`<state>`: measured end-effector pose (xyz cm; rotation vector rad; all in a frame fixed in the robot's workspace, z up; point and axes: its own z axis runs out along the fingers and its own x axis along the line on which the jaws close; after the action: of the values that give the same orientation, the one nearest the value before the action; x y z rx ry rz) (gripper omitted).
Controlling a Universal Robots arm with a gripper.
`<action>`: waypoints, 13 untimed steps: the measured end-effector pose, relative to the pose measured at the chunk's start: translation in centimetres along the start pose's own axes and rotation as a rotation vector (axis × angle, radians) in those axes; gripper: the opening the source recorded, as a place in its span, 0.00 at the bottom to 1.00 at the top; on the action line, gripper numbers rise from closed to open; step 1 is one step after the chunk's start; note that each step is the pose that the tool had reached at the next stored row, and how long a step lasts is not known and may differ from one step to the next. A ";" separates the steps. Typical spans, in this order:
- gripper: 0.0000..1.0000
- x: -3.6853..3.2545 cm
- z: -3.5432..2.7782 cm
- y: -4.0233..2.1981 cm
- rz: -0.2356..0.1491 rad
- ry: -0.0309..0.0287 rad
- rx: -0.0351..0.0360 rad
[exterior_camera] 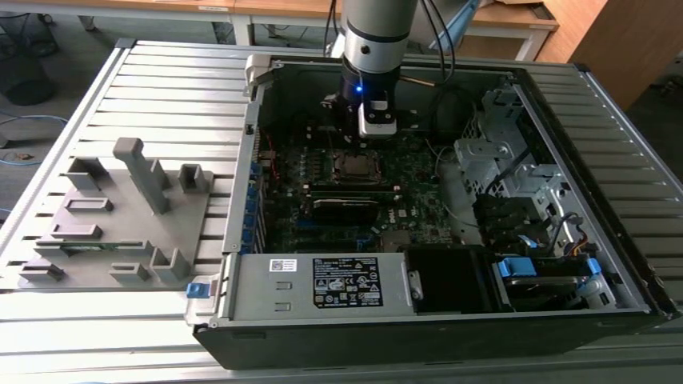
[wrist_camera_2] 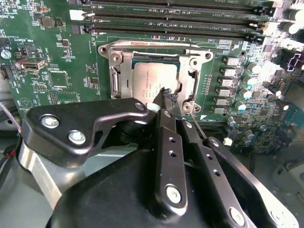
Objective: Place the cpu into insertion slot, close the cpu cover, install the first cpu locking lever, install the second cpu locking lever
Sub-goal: 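Close the cpu cover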
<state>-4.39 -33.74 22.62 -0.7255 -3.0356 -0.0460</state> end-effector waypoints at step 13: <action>0.11 0.00 0.01 0.00 -0.064 0.0017 0.0013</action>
<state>-4.39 -33.74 22.62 -0.6284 -3.0561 -0.0457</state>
